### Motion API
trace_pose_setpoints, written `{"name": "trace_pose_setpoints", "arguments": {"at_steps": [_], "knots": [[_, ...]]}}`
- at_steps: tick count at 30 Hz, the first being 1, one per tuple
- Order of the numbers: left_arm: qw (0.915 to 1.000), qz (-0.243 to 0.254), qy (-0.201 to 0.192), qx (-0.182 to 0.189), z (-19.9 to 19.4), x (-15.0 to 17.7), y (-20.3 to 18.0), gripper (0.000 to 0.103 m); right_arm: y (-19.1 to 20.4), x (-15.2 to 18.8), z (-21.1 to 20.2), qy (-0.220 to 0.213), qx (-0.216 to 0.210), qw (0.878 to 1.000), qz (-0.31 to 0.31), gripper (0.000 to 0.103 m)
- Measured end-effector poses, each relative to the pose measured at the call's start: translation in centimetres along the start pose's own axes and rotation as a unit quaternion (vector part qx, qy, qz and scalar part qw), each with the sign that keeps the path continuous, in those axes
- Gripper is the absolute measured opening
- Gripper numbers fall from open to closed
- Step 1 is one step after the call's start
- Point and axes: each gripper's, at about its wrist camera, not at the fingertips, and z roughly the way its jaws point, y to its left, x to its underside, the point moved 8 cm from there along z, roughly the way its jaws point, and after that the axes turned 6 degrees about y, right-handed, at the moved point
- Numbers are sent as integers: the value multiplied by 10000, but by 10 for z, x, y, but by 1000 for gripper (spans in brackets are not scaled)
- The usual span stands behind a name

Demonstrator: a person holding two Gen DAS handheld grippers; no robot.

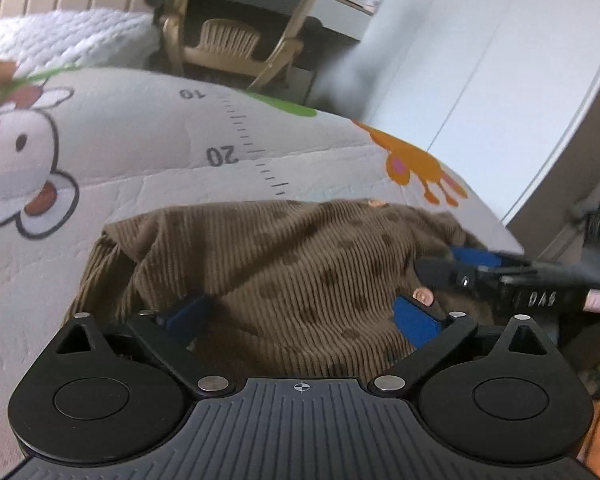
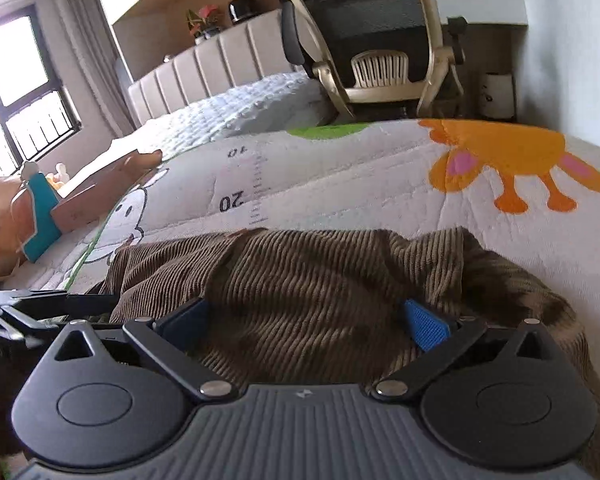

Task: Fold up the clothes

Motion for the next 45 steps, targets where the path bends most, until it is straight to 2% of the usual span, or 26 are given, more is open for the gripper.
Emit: {"name": "trace_pose_setpoints", "arguments": {"at_steps": [3,7,9,12,13,16,18,24,29,33,36,37,40,43,45], "knots": [[10000,77,-46,-35,2,1,-1,103,4,3,-1,177,85,9998,-4,103],[9996,119,-235,35,0,8,0,103,2,0,-6,269,-23,9996,-10,103],[9992,178,-348,50,-2,11,1,103,-3,-5,-20,83,-20,9997,245,103],[9985,333,-441,-48,-3,15,-1,103,-8,-4,-45,-294,452,9985,117,103],[9982,399,-447,-90,-3,16,-2,103,-12,0,-48,-280,718,9970,36,103],[9976,465,-488,-126,-2,17,-3,103,-21,20,-40,190,1212,9924,-82,103],[9976,441,-521,-84,-3,17,-2,103,-23,29,-35,326,1417,9891,-240,103],[9977,346,-585,85,-5,17,3,103,-18,28,-33,450,1643,9851,-219,103],[9972,265,-666,191,-7,17,5,103,-19,31,-28,687,1573,9852,-41,103],[9969,212,-723,247,-8,18,6,103,-12,31,-29,673,1820,9805,-306,103],[9966,183,-751,276,-9,18,7,103,-3,24,-30,741,2056,9729,-755,103],[9966,186,-755,272,-9,18,7,103,1,20,-32,737,2117,9703,-907,103],[9965,186,-770,271,-9,19,7,103,16,0,-41,335,2109,9688,-1258,103],[9964,174,-779,286,-10,19,7,103,16,-26,-46,-131,2177,9694,-1123,103],[9964,172,-782,288,-10,20,7,103,2,-32,-34,-59,2370,9672,-910,103]]}}
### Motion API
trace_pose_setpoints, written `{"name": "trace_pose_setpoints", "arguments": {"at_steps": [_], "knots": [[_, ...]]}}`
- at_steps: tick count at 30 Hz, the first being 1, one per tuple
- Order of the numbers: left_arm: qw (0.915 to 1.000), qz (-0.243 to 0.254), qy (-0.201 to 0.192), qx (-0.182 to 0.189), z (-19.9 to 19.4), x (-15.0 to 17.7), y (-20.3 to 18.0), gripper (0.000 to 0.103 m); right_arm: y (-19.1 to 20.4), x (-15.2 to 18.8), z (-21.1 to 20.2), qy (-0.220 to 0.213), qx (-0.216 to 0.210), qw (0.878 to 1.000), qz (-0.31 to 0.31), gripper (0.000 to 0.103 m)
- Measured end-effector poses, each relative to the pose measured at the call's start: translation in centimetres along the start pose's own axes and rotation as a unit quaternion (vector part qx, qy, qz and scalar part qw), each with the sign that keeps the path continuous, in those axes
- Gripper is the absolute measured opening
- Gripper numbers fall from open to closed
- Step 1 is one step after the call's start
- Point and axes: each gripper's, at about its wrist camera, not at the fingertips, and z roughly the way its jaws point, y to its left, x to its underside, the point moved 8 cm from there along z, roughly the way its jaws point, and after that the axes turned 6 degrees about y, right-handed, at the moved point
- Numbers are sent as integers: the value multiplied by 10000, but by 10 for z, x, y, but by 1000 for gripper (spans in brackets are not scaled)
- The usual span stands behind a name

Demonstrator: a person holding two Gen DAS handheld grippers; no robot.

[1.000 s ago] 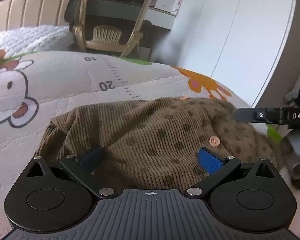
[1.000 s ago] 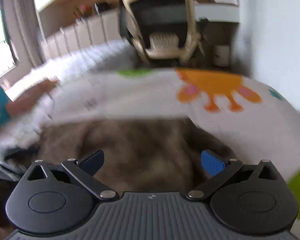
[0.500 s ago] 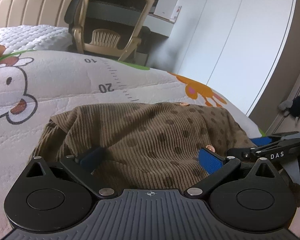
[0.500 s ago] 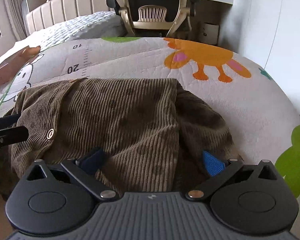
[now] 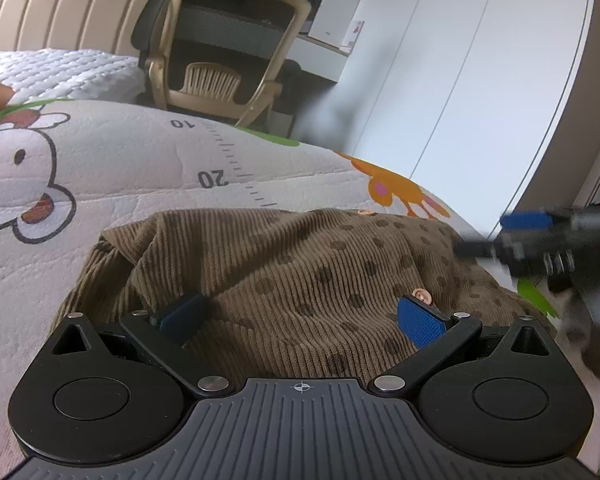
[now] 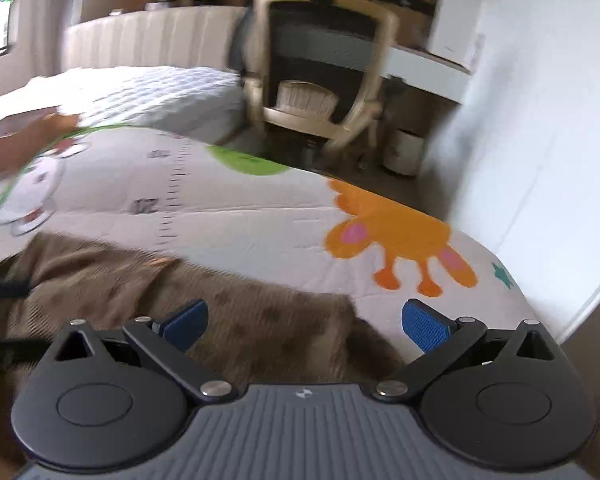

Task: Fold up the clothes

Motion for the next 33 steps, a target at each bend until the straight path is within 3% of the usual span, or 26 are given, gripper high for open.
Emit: {"name": "trace_pose_setpoints", "arguments": {"at_steps": [4,5,12,17,19,21,28,33], "knots": [[10000,-13,-13,31,-1,0,0,103,-12,17,48,557,160,9979,271,103],[10000,-8,-14,30,-1,0,0,103,-15,18,49,530,94,9976,440,103],[10000,10,-3,-5,-1,0,-1,103,-18,19,19,242,170,9990,337,103],[10000,34,9,-30,0,0,-1,103,-15,42,-12,149,-779,9956,491,103],[10000,53,20,-47,0,0,-1,103,-12,58,-12,293,-797,9960,284,103],[9999,97,47,-80,0,0,-2,103,-7,75,-3,482,-550,9973,52,103],[9991,175,271,-271,-10,-2,-7,103,-8,84,-5,360,-541,9975,275,103],[9986,319,407,-96,-32,2,-17,103,-9,88,-9,436,-709,9955,446,103]]}}
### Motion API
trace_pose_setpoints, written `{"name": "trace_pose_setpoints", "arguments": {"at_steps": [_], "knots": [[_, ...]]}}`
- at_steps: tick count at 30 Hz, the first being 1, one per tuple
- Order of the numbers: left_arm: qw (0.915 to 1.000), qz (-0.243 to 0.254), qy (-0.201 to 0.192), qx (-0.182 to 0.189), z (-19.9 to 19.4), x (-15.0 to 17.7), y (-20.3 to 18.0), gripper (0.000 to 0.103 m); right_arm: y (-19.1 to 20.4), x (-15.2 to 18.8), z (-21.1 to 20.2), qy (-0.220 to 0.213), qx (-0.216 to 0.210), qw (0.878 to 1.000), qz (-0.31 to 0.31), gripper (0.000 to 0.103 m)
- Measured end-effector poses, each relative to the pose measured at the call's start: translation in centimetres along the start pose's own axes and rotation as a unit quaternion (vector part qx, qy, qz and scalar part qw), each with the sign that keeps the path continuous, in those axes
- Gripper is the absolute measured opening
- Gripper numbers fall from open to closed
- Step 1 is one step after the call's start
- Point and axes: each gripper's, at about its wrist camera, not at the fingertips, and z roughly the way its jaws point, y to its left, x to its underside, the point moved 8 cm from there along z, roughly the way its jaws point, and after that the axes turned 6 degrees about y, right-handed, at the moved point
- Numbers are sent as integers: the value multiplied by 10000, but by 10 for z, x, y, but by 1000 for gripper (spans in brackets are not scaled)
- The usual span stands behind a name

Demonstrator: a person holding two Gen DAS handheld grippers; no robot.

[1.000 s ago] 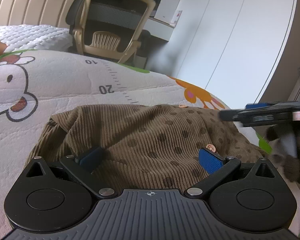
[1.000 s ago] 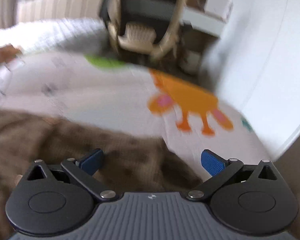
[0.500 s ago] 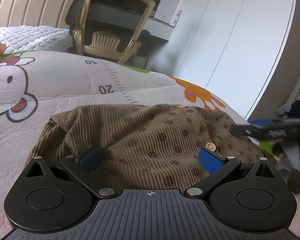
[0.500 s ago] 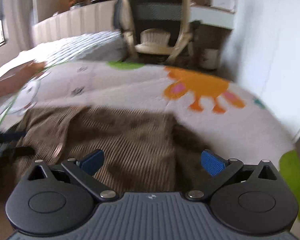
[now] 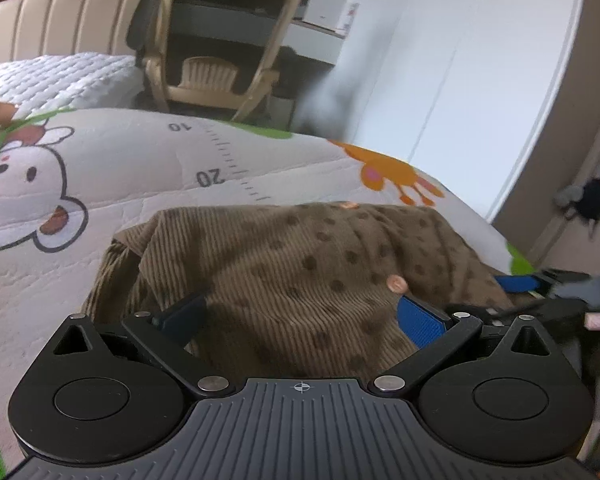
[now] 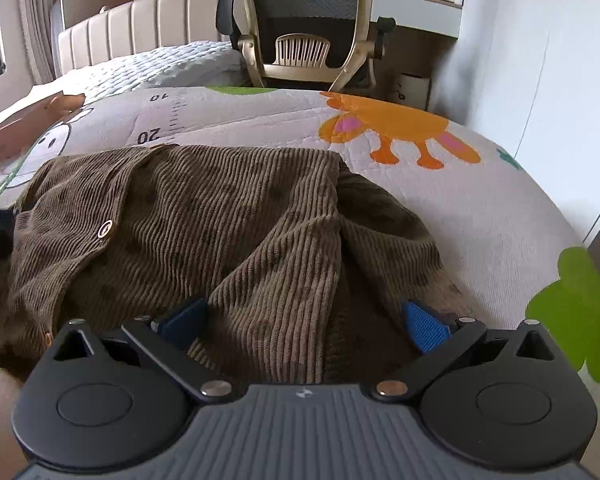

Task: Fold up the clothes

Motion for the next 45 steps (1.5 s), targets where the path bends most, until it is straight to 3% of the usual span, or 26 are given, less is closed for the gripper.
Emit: {"name": "trace_pose_setpoints", "arguments": {"at_steps": [6,7,10,14,18,26,30,33,36,39,43,45], "knots": [[9993,-254,243,142,5,13,10,103,5,-8,-24,-399,-336,9986,-34,103],[9989,-354,257,153,7,13,14,103,8,-6,-26,-363,-374,9985,-141,103],[9979,-596,258,78,9,11,24,103,15,9,-13,25,107,9975,-705,103],[9969,-749,222,116,6,8,28,103,6,15,-9,43,-91,9989,-449,103],[9981,-586,87,-179,-3,1,26,103,6,9,-12,36,-113,9985,-531,103],[9975,-263,407,-520,8,9,29,103,17,-57,-24,-513,-350,9973,-389,103],[9958,-193,509,-730,11,11,33,103,9,-84,17,-342,-59,9993,106,103],[9954,-261,525,-755,10,12,41,103,4,-78,55,44,213,9997,66,103],[9953,-327,521,-743,8,14,48,103,1,-81,48,-51,281,9995,96,103],[9964,-365,457,-618,6,15,51,103,10,-78,21,-410,436,9981,-140,103],[9968,-357,383,-598,6,16,50,103,31,-55,-7,-482,-315,9979,-284,103],[9968,-310,368,-646,7,17,49,103,39,-35,1,-223,-307,9982,-463,103]]}}
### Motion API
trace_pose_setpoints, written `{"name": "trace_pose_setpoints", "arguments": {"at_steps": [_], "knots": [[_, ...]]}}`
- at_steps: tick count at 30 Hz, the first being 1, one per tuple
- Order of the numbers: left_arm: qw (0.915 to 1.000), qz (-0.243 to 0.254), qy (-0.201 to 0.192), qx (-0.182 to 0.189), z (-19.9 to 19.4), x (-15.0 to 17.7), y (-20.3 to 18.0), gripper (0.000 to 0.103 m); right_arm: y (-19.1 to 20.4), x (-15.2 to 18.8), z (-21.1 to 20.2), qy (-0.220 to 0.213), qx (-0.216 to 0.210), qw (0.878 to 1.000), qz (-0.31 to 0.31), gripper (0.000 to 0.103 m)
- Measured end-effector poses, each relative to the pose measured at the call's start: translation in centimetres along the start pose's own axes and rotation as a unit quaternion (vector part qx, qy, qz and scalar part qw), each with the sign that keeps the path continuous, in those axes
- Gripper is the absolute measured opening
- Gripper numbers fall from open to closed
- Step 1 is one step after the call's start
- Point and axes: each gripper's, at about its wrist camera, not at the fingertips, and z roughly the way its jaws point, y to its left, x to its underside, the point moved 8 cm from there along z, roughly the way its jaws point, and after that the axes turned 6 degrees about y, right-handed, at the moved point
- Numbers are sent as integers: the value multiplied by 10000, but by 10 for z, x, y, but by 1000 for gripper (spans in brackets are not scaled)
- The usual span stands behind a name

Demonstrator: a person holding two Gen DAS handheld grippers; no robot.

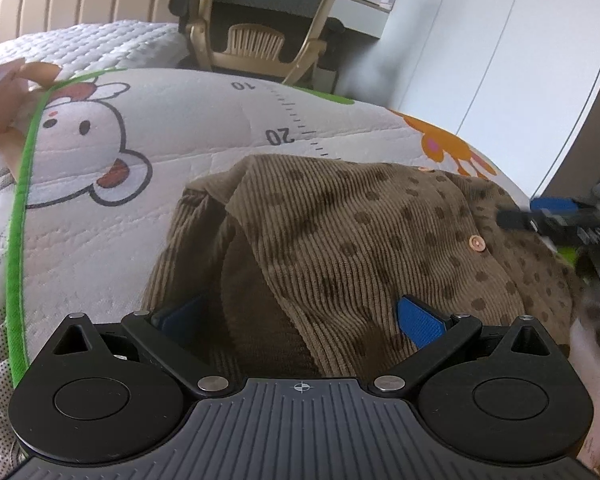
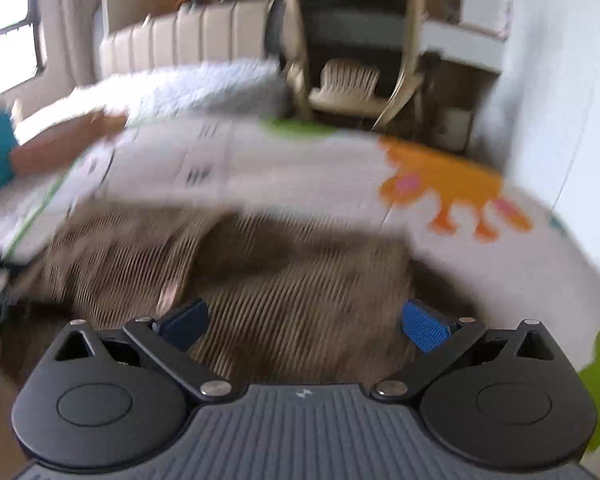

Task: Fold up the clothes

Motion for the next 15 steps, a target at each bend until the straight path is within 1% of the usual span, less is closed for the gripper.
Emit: {"name": "trace_pose_setpoints", "arguments": {"at_steps": [1,3,5,9,10,11,12,13,14,15], "knots": [[10000,34,-27,-39,1,0,-1,103,4,9,4,113,-2,9999,-76,103],[10000,49,-38,-77,1,-1,-2,103,3,16,5,-51,24,10000,-12,103],[10000,50,-33,-73,1,-1,-1,103,1,15,4,15,-33,10000,73,103],[9999,70,41,-101,-1,0,-1,103,0,14,6,58,-110,9999,14,103],[9999,13,81,-93,-5,0,0,103,0,14,6,54,-116,9999,12,103],[9999,-63,121,-73,-8,0,0,103,1,15,6,50,-121,9999,9,103],[9999,-133,71,21,-15,0,0,103,0,15,6,57,-121,9999,1,103],[9998,-148,-47,144,-23,0,0,103,1,16,5,72,-119,9999,-22,103],[9997,-94,-131,172,-30,2,1,103,1,18,4,100,-122,9998,-75,103],[10000,69,-43,-42,-31,7,4,103,0,20,2,129,-124,9998,-129,103]]}}
